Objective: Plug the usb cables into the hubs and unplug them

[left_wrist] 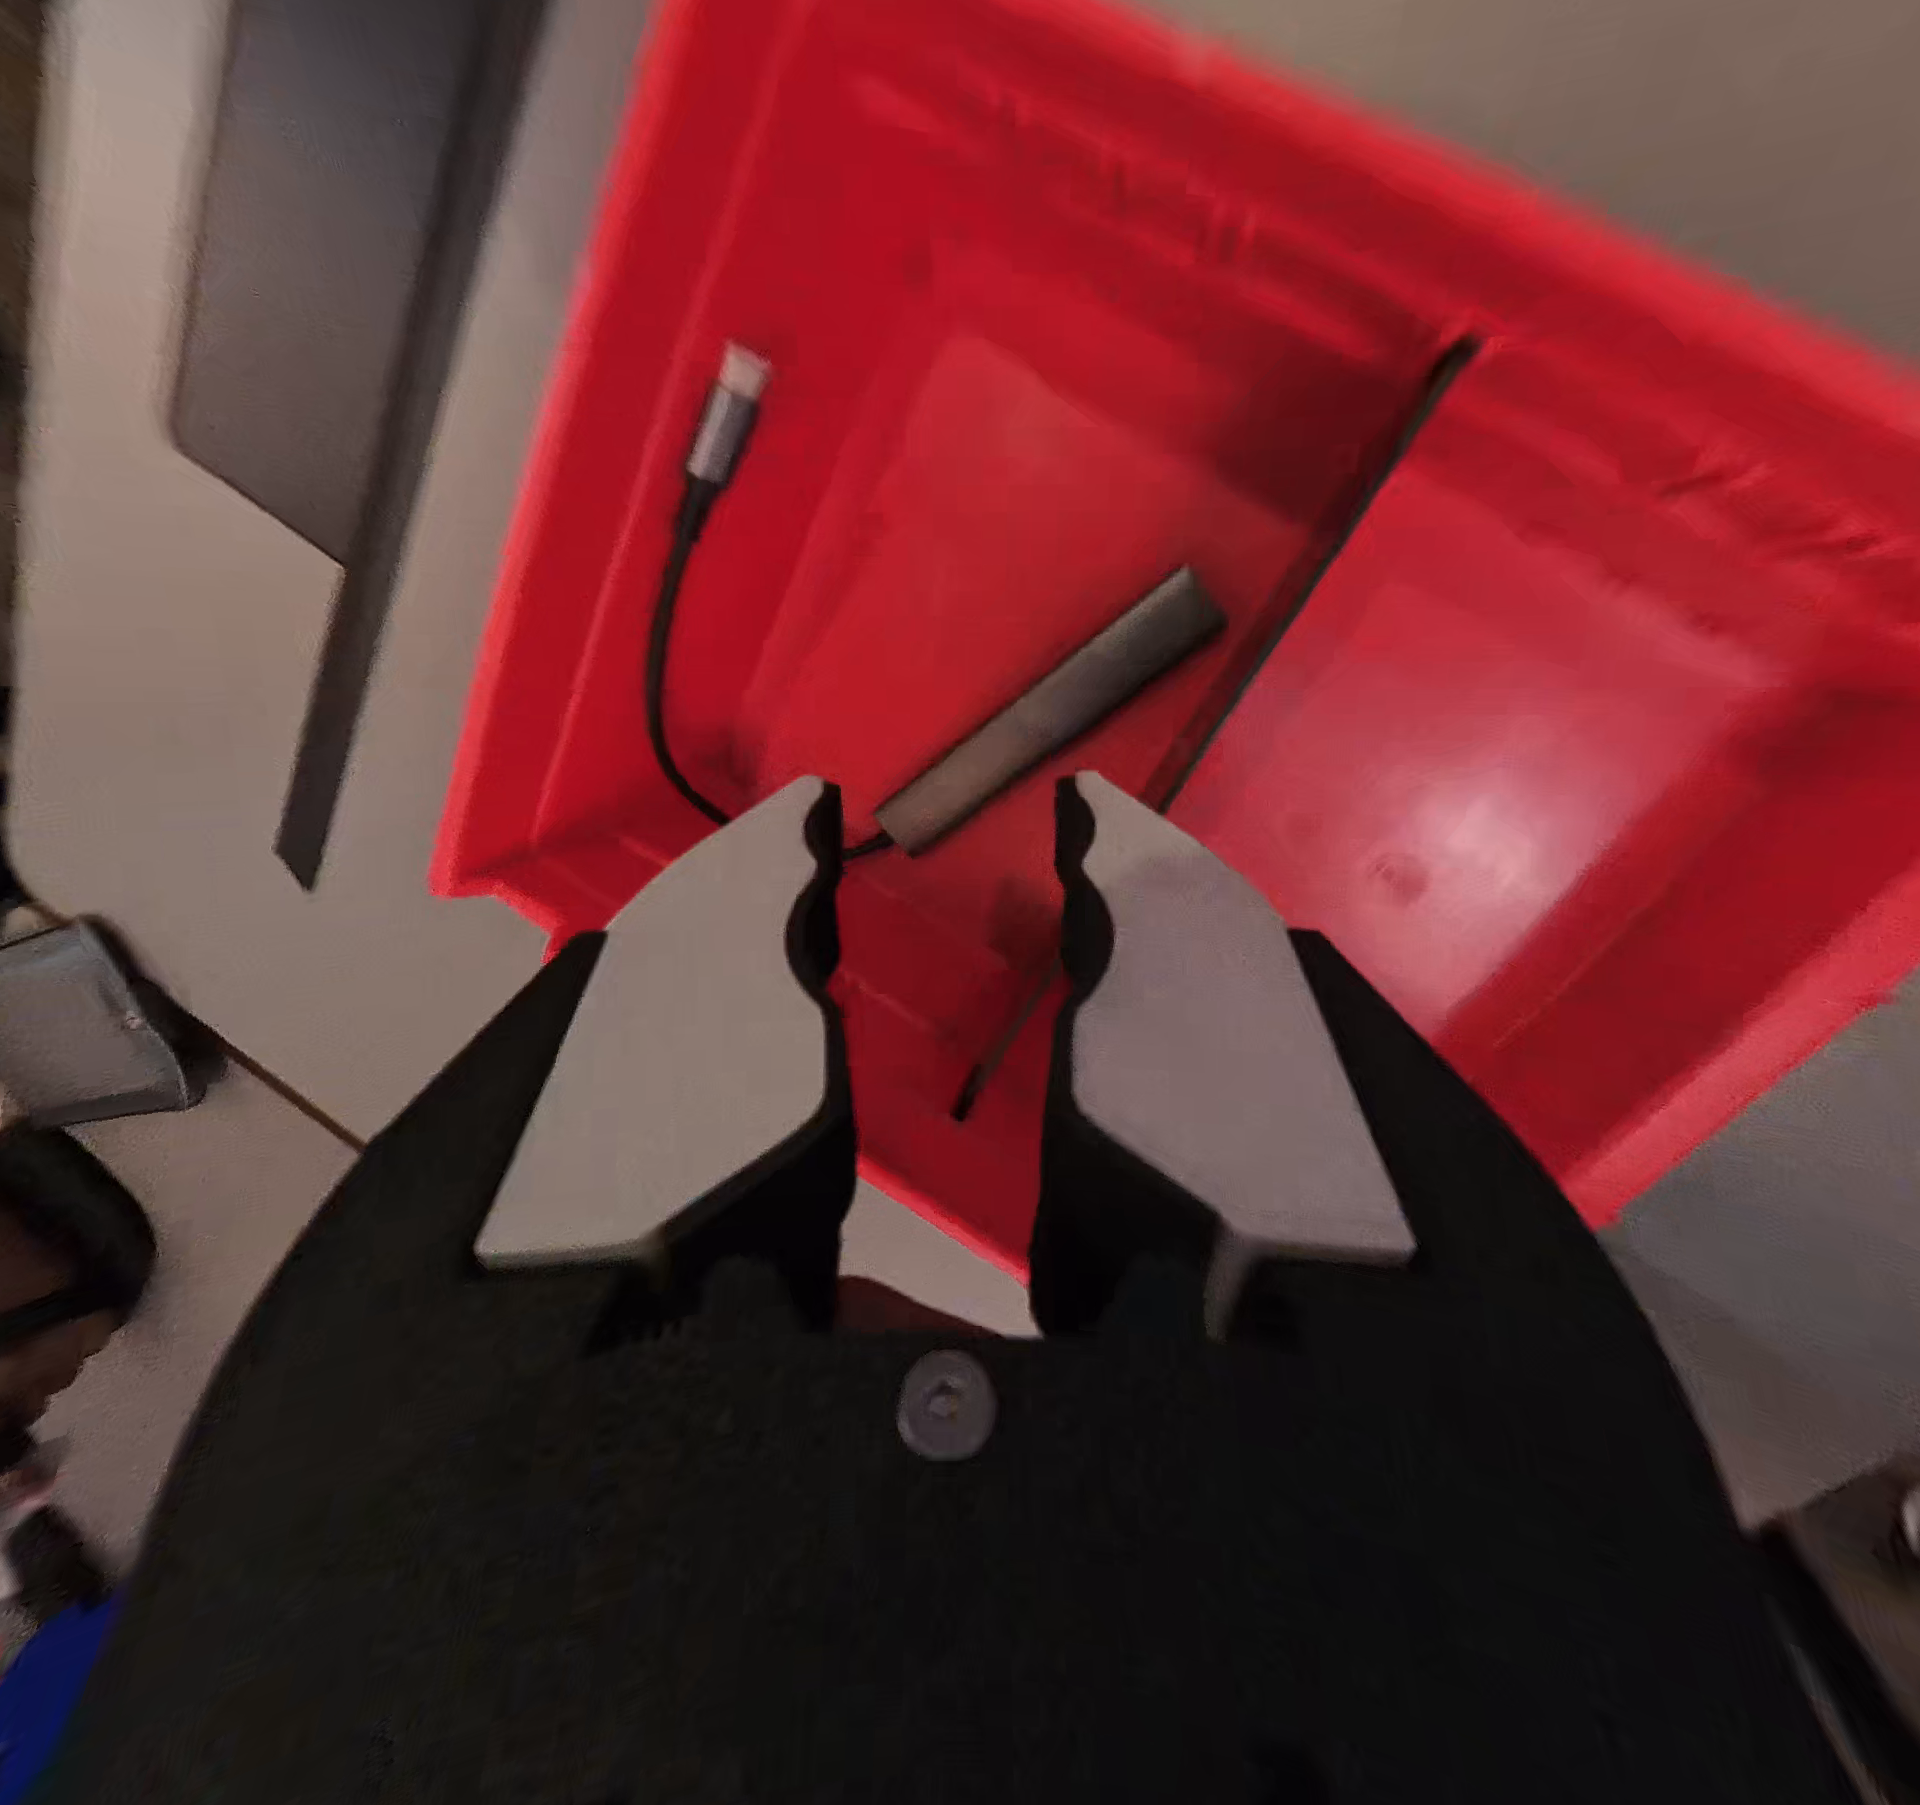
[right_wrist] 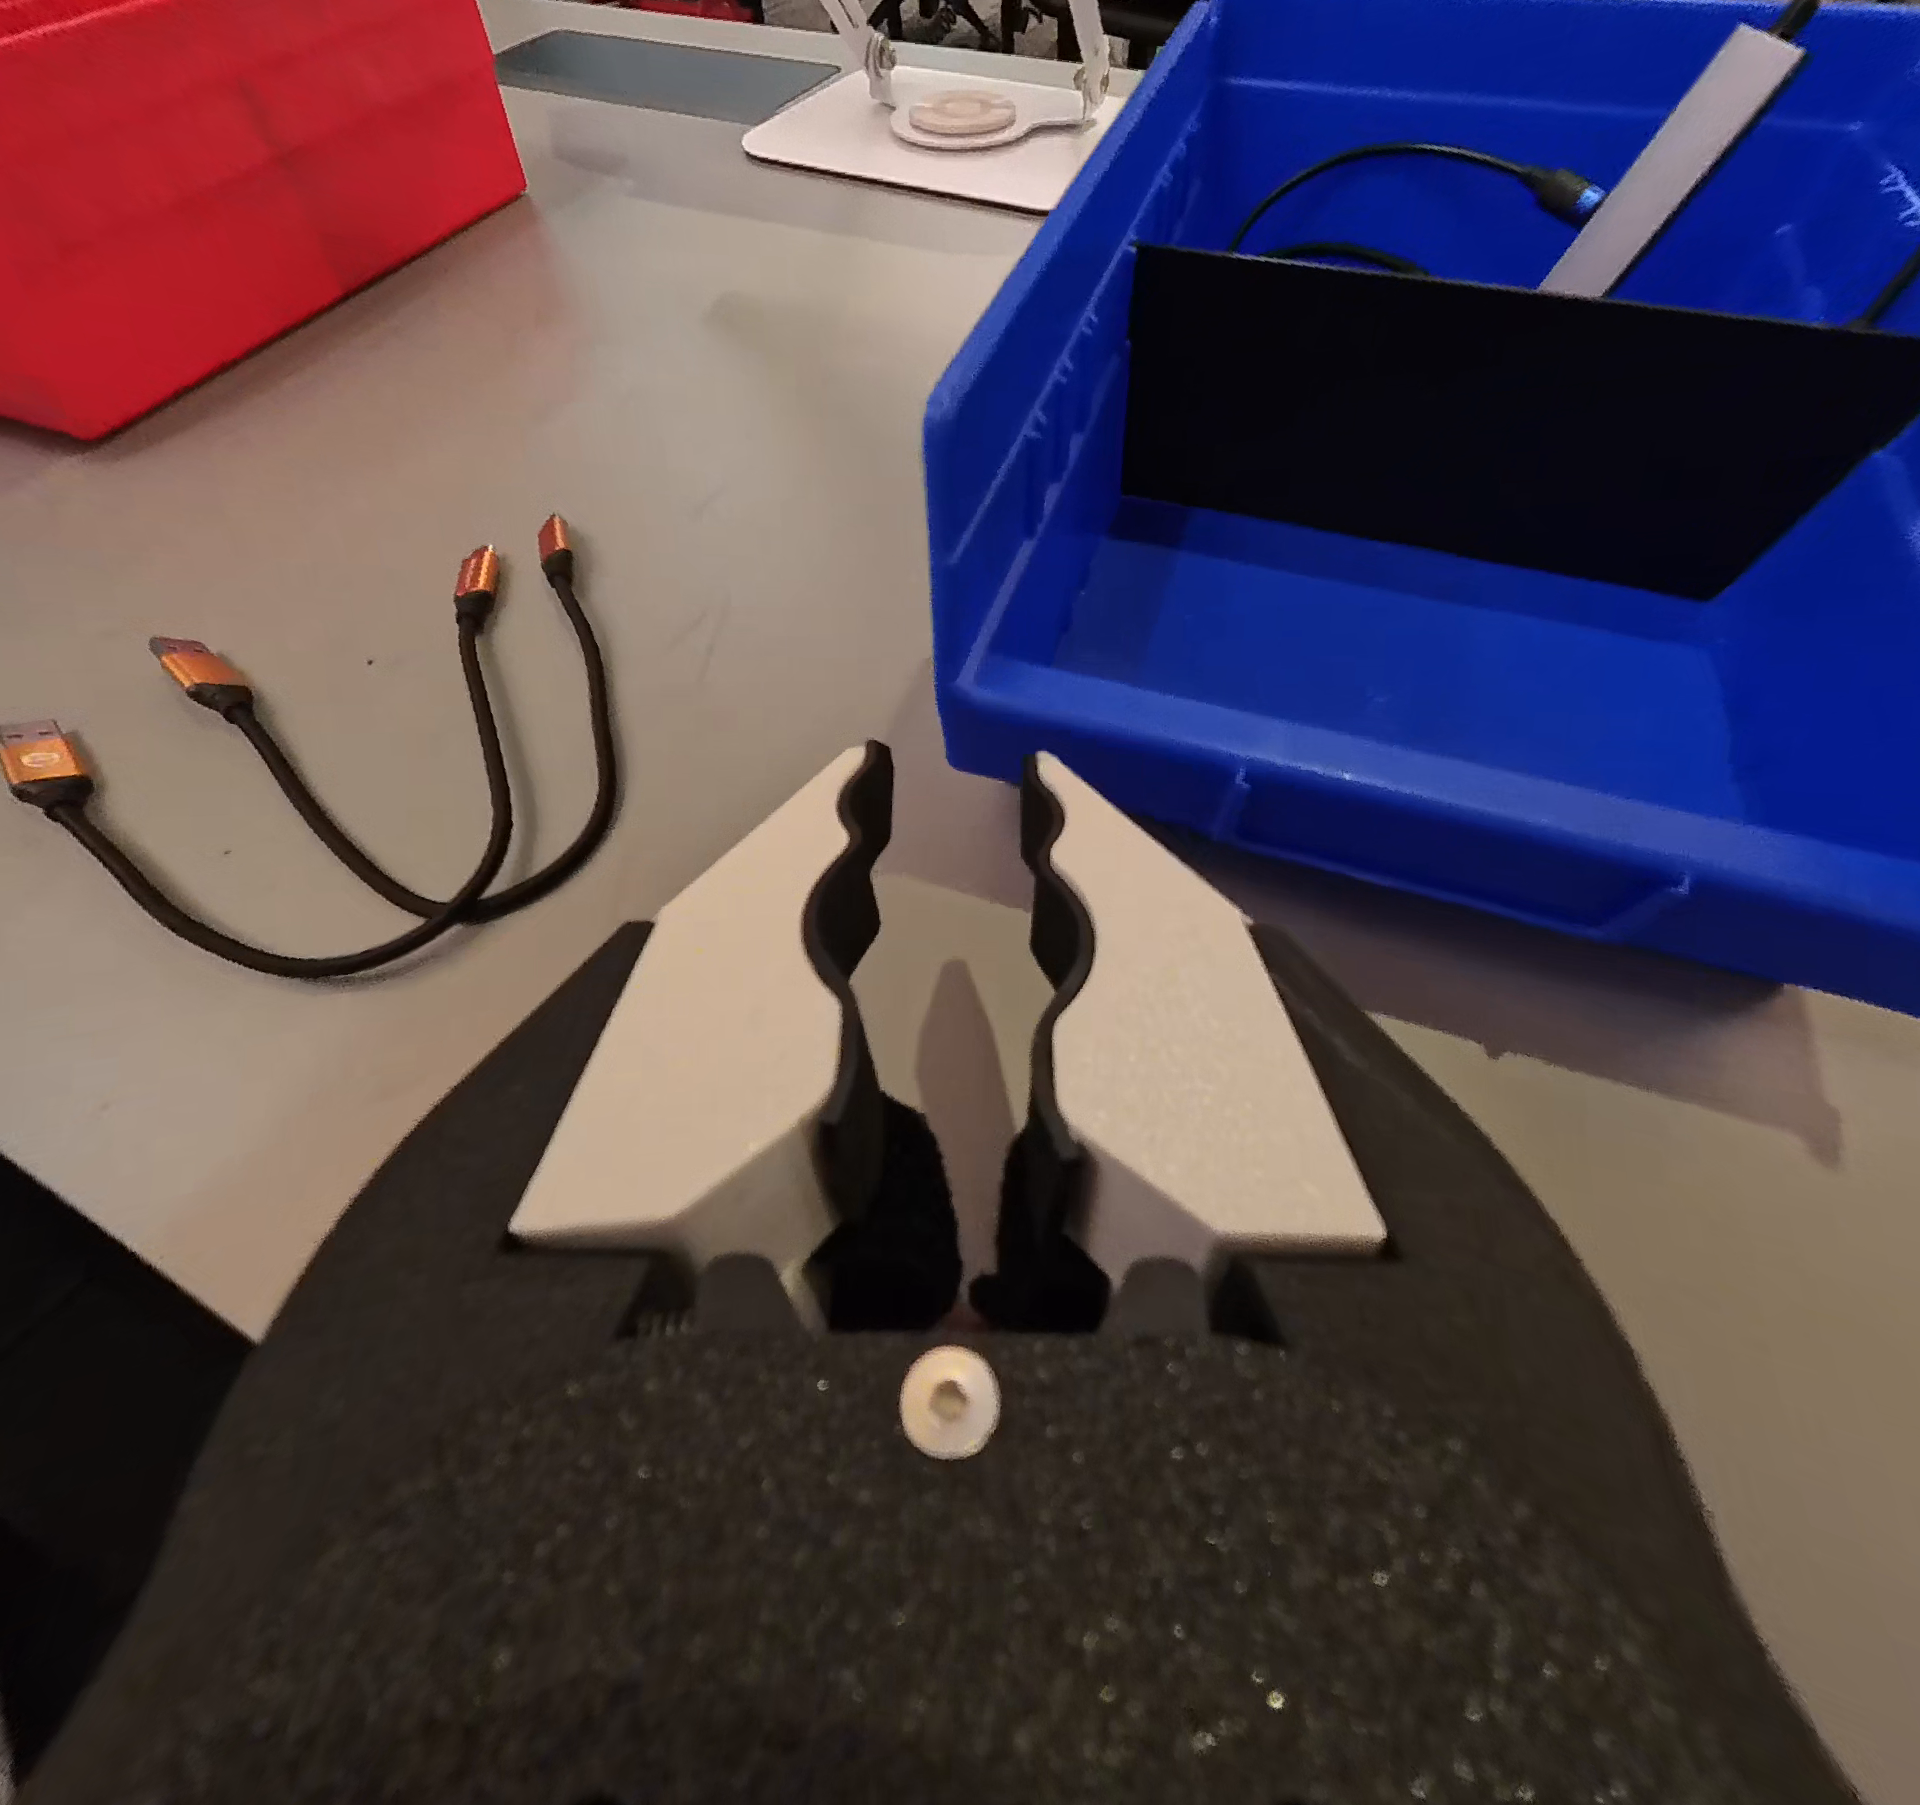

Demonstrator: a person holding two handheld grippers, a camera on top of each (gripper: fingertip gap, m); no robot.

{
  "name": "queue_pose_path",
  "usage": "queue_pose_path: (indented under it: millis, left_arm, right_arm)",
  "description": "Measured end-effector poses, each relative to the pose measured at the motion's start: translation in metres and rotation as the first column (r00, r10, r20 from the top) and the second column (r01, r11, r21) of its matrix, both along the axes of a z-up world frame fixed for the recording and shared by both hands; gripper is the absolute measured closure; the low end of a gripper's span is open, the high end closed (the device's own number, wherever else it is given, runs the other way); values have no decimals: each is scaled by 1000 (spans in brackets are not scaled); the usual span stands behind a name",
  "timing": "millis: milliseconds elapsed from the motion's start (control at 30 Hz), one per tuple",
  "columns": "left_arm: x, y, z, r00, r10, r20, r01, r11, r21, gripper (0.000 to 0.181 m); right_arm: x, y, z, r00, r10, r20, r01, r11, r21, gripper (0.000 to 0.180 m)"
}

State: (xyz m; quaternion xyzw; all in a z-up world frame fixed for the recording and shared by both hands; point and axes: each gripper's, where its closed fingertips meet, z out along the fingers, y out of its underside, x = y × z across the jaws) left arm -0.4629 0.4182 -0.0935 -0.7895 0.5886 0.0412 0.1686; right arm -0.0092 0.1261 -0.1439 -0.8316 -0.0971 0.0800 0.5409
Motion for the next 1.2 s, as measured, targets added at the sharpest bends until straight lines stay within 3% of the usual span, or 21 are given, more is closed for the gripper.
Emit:
queue_pose_path:
  millis: [133, 300, 500, 600, 767, 900, 1033, 1133, 1200]
  left_arm:
    - [-26, 9, -50, 948, -130, -291, 74, 978, -195, 145]
    - [-28, 9, -74, 939, -172, -298, 45, 920, -389, 140]
    - [-31, 11, -101, 874, -299, -383, 141, 910, -390, 135]
    - [-33, 12, -102, 843, -357, -402, 199, 902, -383, 149]
    - [-29, 23, -92, 855, -345, -387, 256, 930, -263, 156]
    - [-18, 40, -54, 926, -251, -282, 239, 968, -79, 157]
    - [-1, 36, -1, 981, -186, -50, 190, 979, 78, 158]
    - [20, 10, 40, 959, -195, 207, 173, 978, 119, 158]
    - [39, -16, 67, 894, -231, 383, 195, 972, 130, 158]
  right_arm:
    - [-2, 2, -1, 1000, 6, 6, -6, 1000, -2, 156]
    - [0, 3, -1, 1000, 2, 6, -2, 1000, -3, 156]
    - [4, 3, -2, 1000, -9, -14, 8, 1000, -14, 156]
    - [4, 3, -2, 1000, -9, -21, 9, 1000, -14, 156]
    - [4, 3, -3, 1000, -8, -12, 8, 1000, -16, 156]
    - [1, 4, -1, 1000, -5, -9, 5, 1000, -3, 156]
    - [-9, 3, 8, 1000, 13, -4, -13, 999, 37, 156]
    - [-23, 6, 19, 998, 51, 24, -52, 995, 84, 156]
    - [-41, 9, 30, 994, 107, 18, -108, 987, 120, 156]
